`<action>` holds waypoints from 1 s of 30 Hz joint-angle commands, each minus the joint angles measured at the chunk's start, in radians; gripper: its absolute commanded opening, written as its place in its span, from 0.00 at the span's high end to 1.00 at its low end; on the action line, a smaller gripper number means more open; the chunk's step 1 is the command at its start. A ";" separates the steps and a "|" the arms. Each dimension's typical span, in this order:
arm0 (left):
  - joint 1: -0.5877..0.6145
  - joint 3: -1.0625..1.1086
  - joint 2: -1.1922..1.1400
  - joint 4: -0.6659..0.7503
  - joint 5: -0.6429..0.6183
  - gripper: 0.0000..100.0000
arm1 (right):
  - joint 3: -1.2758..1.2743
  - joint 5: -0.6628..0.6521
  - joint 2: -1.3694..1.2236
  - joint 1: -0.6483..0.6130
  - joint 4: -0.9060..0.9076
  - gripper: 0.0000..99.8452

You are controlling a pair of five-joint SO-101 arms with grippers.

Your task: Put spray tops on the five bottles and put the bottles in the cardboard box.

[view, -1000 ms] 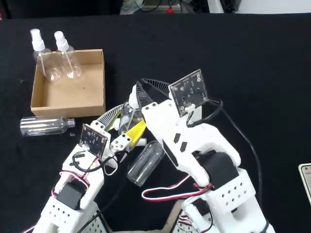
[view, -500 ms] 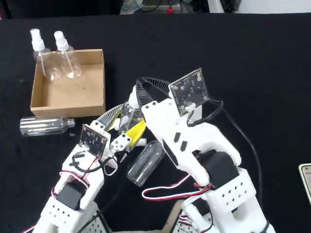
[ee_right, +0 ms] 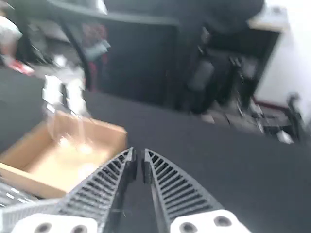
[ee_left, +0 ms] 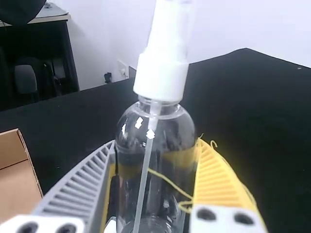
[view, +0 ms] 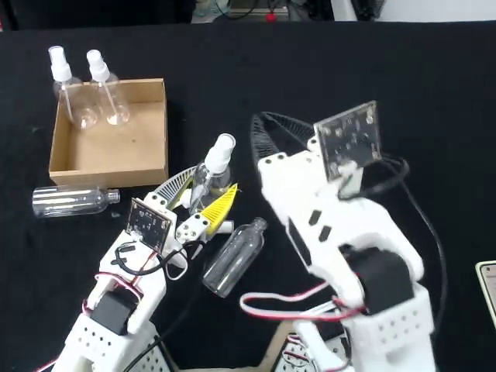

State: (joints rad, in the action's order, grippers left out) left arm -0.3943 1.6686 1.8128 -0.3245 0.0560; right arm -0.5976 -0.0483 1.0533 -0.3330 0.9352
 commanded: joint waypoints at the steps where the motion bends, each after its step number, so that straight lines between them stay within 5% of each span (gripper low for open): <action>1: -0.010 0.022 0.012 0.023 0.002 0.86 | -0.096 -0.011 0.001 0.060 -0.015 0.99; 10: -0.001 0.030 0.011 0.023 0.002 0.86 | -0.381 -0.011 0.001 0.063 -0.127 0.99; 21: 0.352 0.030 0.011 0.290 -0.006 0.86 | -0.746 -0.012 0.001 0.057 -0.519 0.99; 30: 0.503 0.030 0.011 0.196 0.002 0.86 | -0.791 -0.012 -0.001 0.057 -0.537 0.99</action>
State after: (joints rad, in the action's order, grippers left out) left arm 0.0261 1.6778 1.8128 -0.1112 0.0560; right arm -1.3878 -0.0529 1.0518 -0.2885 0.4304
